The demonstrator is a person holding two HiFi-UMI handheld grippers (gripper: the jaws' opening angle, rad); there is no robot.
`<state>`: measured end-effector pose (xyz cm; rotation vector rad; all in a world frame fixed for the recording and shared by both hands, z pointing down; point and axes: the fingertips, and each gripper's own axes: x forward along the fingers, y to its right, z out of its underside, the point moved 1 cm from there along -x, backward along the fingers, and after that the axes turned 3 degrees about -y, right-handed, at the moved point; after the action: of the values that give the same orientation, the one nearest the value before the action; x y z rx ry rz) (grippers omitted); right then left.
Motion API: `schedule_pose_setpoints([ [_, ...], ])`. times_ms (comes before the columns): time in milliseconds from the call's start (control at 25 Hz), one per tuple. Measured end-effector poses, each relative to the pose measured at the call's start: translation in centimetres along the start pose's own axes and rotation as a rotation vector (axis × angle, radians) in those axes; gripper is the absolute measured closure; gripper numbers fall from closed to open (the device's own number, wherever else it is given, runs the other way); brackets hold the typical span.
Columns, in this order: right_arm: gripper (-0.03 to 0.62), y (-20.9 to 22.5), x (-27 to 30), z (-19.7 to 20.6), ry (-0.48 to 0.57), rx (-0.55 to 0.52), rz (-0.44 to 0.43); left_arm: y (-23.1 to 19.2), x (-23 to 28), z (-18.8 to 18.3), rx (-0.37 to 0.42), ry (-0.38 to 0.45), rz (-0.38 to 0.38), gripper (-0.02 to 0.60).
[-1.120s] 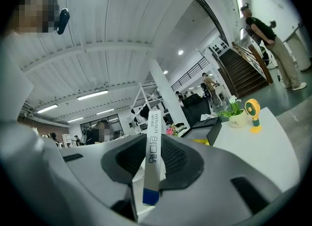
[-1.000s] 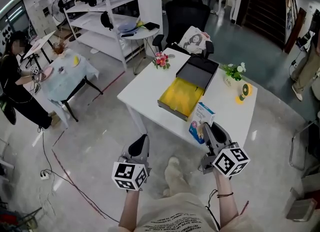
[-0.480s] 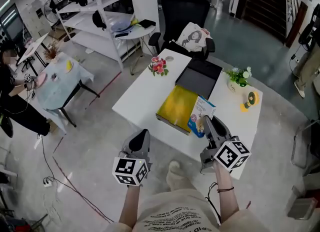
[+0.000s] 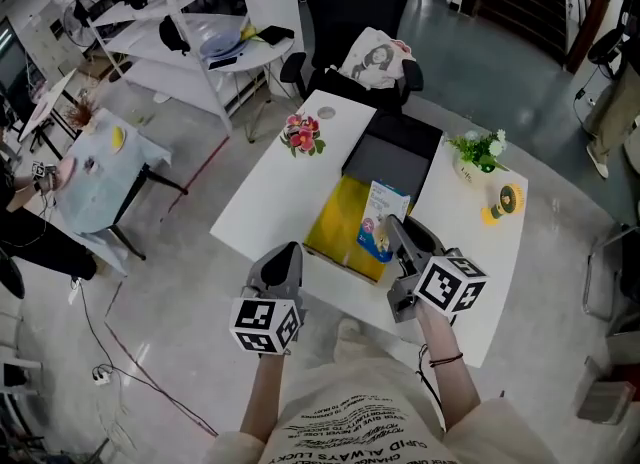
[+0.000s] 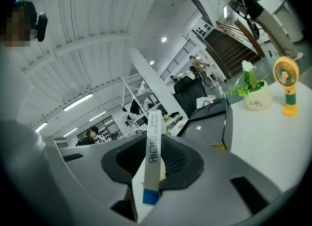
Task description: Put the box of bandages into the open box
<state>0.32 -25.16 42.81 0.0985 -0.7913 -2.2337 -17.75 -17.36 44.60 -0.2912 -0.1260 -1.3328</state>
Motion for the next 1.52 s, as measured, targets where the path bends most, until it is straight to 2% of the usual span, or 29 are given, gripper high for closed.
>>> schedule_pose_setpoints([
  [560, 0.502, 2.5, 6.6, 2.6, -0.098, 0.219, -0.009, -1.8, 5.9, 2.6, -0.059, -0.149, 0.036, 0.560],
  [840, 0.502, 4.5, 8.5, 4.2, -0.145, 0.307, 0.053, -2.2, 7.6, 4.2, -0.078, -0.212, 0.075, 0.560],
  [1160, 0.502, 6.7, 9.7, 6.3, -0.209, 0.413, 0.126, -1.6, 10.2, 5.5, -0.075, -0.287, 0.170, 0.560],
  [1360, 0.502, 7.4, 10.5, 7.5, -0.263, 0.486, 0.162, -1.1, 11.0, 5.9, -0.079, -0.313, 0.216, 0.560],
  [1520, 0.502, 8.0, 10.6, 8.0, -0.284, 0.547, 0.185, -1.3, 11.4, 6.0, -0.076, -0.318, 0.225, 0.560],
])
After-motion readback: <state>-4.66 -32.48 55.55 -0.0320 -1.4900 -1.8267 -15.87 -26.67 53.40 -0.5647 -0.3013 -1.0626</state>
